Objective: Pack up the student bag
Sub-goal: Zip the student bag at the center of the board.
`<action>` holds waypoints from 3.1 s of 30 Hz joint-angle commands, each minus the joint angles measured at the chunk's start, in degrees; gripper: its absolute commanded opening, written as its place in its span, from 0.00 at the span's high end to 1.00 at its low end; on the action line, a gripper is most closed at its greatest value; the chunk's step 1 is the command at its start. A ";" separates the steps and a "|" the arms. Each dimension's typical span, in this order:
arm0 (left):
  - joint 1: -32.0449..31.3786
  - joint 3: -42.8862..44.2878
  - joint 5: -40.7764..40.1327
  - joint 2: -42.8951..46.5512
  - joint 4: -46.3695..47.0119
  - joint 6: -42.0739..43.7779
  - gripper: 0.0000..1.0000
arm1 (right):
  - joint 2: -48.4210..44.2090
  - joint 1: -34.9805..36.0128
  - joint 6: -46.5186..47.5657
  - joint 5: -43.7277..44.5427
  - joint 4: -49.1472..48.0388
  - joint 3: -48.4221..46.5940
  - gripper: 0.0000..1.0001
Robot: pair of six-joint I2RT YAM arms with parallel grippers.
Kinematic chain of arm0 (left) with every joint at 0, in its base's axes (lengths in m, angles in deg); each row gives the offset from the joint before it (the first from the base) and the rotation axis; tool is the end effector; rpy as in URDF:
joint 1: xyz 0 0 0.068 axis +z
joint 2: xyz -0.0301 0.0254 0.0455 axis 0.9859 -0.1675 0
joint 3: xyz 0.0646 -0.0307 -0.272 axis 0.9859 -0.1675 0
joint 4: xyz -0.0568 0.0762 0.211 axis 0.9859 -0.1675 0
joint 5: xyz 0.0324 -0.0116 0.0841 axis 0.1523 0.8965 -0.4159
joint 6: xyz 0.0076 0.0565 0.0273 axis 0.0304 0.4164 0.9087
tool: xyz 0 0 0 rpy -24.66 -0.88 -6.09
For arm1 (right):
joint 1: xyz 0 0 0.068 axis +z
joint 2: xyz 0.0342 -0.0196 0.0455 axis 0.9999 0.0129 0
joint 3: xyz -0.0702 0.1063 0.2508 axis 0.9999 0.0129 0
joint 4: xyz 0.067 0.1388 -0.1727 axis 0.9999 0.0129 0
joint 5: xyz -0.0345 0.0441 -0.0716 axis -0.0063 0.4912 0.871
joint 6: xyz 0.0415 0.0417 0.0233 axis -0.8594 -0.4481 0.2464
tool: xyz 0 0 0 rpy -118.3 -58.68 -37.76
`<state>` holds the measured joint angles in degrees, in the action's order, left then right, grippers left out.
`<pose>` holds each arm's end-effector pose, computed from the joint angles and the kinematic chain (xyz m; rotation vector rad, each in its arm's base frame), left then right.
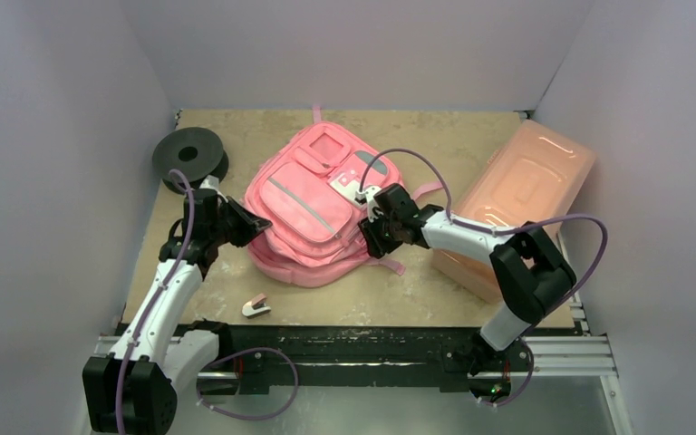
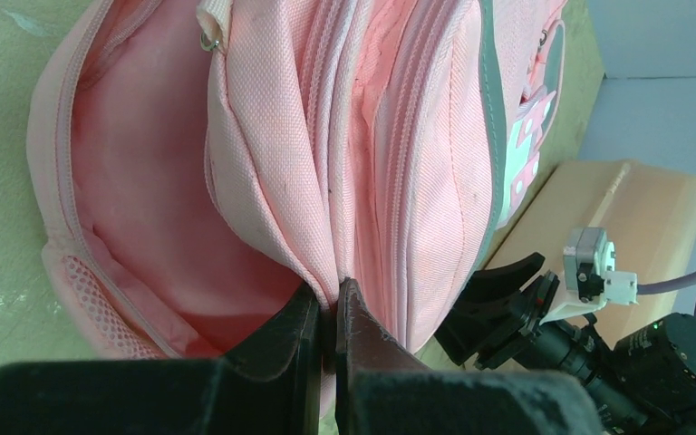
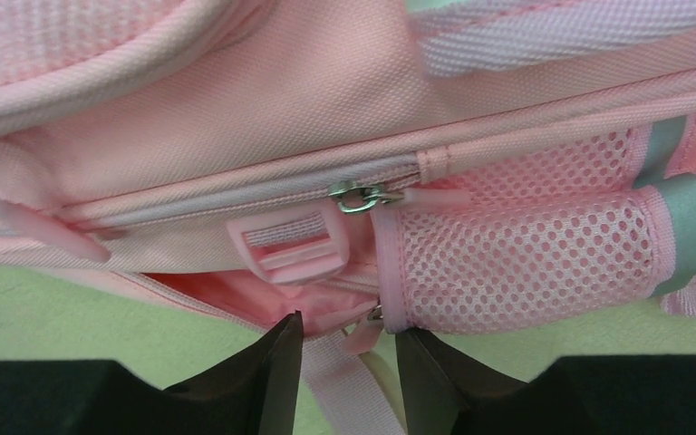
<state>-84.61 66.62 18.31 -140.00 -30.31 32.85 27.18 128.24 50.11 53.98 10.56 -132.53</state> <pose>0.1743 -0.0264 0.2571 -0.8473 2.1946 -0.8447 0.2387 0.1995 0.1971 -0.8165 2.4602 0.4172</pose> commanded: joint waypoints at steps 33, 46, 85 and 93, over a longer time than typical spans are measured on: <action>0.47 -1.19 4.60 -0.18 3.23 1.90 1.00 | -11.26 -6.91 -36.91 -2.48 -17.89 13.09 0.47; 0.47 -3.27 6.32 -0.68 6.15 0.02 1.00 | -7.94 -3.12 -46.87 8.58 -13.63 9.59 0.67; 0.48 -6.51 -0.70 -5.08 8.24 3.55 1.00 | -5.27 -1.10 -33.65 6.99 -0.38 -2.16 1.00; 0.74 -6.80 -0.65 -5.07 8.05 5.49 1.00 | -7.33 -9.54 -38.25 -20.05 -19.44 6.94 1.00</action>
<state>-84.06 60.17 18.48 -145.44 -24.40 34.88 21.84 121.23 14.53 52.36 3.68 -128.51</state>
